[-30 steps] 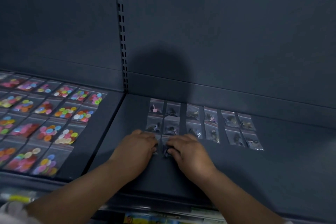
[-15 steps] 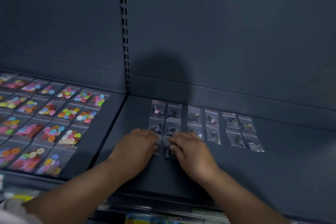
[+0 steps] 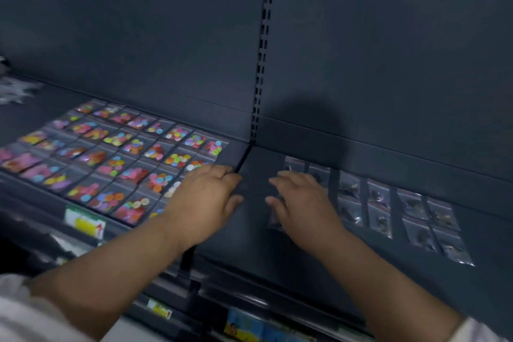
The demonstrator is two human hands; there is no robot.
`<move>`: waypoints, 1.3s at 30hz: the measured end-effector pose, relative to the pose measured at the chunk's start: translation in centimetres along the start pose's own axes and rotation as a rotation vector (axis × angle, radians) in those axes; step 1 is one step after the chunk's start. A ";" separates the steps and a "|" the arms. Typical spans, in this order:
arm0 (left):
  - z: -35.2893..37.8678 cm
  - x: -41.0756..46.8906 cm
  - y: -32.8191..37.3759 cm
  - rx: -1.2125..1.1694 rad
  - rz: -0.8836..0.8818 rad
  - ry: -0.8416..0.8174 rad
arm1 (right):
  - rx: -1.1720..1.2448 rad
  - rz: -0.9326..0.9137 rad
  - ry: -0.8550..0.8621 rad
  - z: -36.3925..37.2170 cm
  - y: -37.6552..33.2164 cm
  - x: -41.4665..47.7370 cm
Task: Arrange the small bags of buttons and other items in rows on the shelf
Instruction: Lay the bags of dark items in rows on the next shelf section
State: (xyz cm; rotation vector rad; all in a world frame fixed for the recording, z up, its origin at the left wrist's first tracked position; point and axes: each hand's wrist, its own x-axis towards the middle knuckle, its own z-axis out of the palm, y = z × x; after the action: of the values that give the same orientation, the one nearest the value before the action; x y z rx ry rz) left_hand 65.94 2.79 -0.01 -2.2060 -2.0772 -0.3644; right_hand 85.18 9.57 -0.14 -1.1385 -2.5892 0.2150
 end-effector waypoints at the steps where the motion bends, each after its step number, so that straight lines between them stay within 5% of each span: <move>1: -0.7 -0.5 -0.7 0.012 -0.017 0.002 | -0.010 -0.020 -0.008 -0.1 -0.9 0.5; 25: -15.2 -24.4 -30.6 0.136 -0.371 0.126 | -0.010 -0.348 -0.002 7.2 -38.9 11.4; 39: -16.6 -24.1 -41.7 0.097 -0.502 0.167 | 0.011 -0.405 -0.081 10.7 -46.2 22.1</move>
State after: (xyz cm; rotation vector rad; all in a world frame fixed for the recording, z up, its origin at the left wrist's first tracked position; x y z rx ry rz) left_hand 21.61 -21.41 6.40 -1.5203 -2.4668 -0.4511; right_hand 35.51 -5.39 6.30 -0.5895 -2.8146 0.1843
